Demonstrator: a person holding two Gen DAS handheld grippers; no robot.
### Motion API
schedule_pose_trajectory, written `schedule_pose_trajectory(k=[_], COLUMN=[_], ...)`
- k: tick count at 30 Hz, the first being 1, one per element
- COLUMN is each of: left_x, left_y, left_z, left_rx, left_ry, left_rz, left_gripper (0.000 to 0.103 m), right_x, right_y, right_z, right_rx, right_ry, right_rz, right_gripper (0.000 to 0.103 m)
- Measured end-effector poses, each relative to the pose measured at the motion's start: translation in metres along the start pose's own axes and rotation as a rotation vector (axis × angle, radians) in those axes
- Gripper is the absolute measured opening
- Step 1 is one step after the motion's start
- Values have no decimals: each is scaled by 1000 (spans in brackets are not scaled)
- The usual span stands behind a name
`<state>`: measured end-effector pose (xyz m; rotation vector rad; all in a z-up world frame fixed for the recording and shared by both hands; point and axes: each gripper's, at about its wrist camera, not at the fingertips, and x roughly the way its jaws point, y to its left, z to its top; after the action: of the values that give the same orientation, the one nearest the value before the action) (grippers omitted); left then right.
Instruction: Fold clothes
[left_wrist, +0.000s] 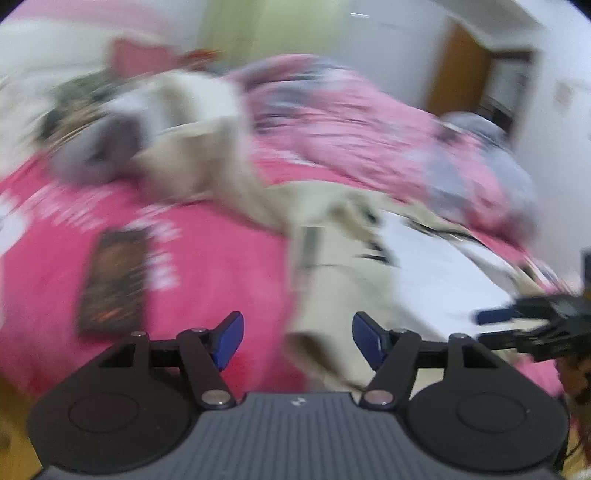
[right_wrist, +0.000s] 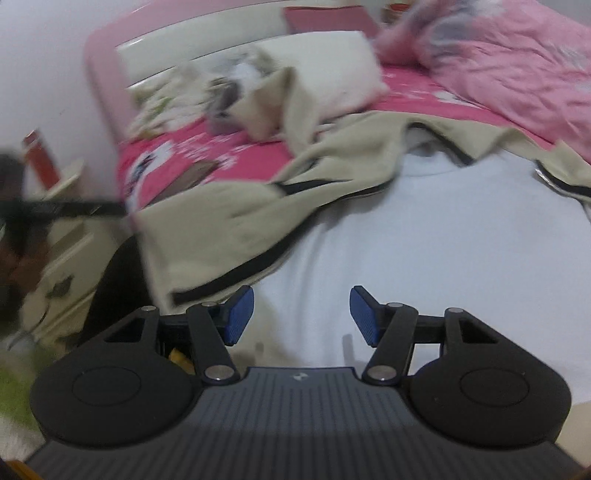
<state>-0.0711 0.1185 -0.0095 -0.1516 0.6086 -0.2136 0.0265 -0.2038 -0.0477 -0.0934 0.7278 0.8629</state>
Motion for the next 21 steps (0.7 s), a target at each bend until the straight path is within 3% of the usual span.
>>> schedule_pose_trajectory(k=[2,5,10,14,15,16,17,18,19,21], left_x=[8,22,35,39,38,36,35,34,32,29], left_y=[-27,-58,-67,-65,-63,-62,-61,-61,-60,-58], left_z=[-1,-9,-20,-28,-29,-29,-28,-27,-25,-21], left_rx=[115,242,244,284,287,288,284,280,280,278], left_ry=[-2,22,84,122,124,125,124,121,113,98], left_rz=[-44,-53,-38,-2,0,0,-3,-8,-14,-27], left_gripper=[70,70,70,70,70,70,70,70,70,71], right_x=[-1,3,29,56,58,60,62,64,65,52], right_y=[16,37,73,93,93,93,93,93,92,87], right_z=[-6,-15,-24,-35,-35,-36,-36,-36,-36,-32], right_rx=[-60,-156,-309,-424,-413,-402,-391,-380,-365,-286], right_ry=[12,0,6,36,43,50,57,64,69,51], right_rz=[-12,11,37,9,9,8,8,8,12,103], right_gripper=[57,57,58,55,47,27,21,5,3,3])
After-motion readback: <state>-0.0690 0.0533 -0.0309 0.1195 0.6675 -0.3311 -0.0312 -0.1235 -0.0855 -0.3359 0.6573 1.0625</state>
